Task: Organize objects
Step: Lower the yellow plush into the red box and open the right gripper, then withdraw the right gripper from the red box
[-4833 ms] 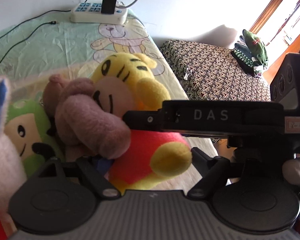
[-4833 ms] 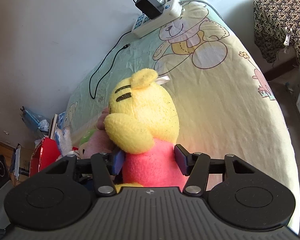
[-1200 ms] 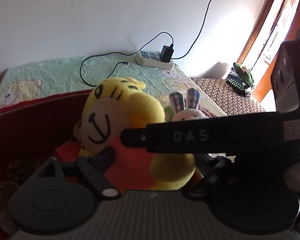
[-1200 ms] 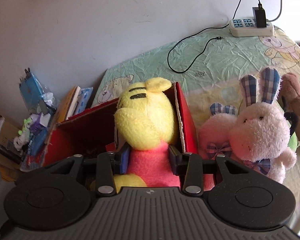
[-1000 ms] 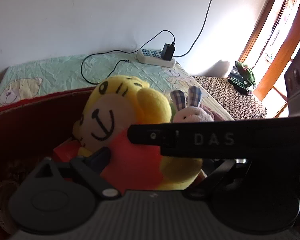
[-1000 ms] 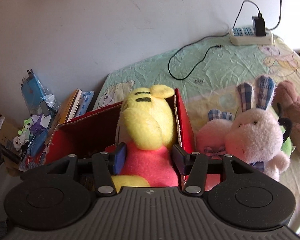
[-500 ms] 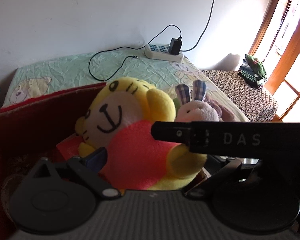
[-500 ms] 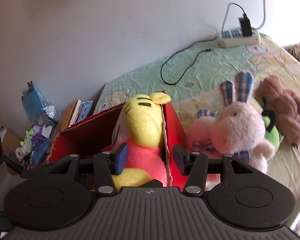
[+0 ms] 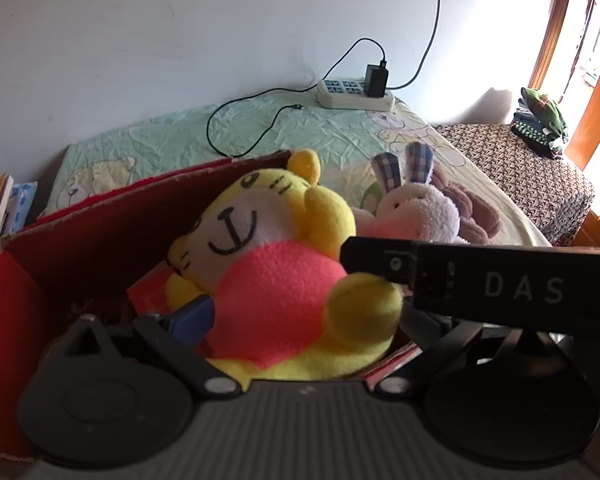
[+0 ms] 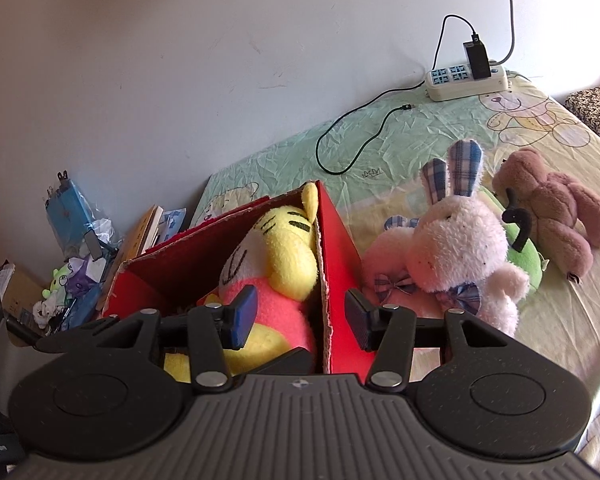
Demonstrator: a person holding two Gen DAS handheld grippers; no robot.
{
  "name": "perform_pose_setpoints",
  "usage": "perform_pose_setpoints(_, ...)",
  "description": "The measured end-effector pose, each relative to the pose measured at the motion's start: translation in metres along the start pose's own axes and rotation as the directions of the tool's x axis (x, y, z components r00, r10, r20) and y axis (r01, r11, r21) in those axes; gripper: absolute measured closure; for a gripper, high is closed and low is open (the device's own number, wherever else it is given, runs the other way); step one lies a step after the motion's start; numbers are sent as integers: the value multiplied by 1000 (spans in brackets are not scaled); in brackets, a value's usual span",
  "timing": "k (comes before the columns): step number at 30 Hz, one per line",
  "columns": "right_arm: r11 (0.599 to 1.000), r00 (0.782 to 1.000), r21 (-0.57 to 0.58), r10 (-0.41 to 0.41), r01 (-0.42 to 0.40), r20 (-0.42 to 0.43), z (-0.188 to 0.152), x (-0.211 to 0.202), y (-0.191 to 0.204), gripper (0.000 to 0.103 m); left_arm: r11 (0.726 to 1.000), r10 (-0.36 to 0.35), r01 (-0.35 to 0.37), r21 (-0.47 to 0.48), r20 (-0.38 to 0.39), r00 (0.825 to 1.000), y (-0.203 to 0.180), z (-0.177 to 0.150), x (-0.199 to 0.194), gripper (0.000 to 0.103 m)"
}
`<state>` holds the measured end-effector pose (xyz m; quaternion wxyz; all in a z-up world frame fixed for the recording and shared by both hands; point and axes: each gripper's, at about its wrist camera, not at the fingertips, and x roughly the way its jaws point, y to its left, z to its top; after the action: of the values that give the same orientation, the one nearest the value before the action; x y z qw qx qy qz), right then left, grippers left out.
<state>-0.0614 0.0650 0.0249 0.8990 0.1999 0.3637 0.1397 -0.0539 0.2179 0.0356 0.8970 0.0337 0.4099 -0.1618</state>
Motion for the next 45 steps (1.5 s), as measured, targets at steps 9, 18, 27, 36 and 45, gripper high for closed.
perform_pose_setpoints(9,1000,1000,28,-1,0,16,-6,-10,-7,50,999,49,-50,-17,-41,998,-3,-5,2,4)
perform_pose_setpoints(18,999,999,34,40,-41,18,-14,-21,-21,50,989,145,-146,-30,-50,988,-16,-4,-3,4)
perform_pose_setpoints(27,990,990,-2,139,-139,-11,2,-29,-42,51,950,296,-301,-85,-71,953,-40,6,-15,3)
perform_pose_setpoints(36,979,977,-18,201,-202,-73,16,-34,-76,50,916,352,-368,-159,-122,928,-71,13,-10,3)
perform_pose_setpoints(45,970,966,-23,238,-241,-101,30,-39,-115,50,903,382,-398,-165,-119,916,-111,22,1,3)
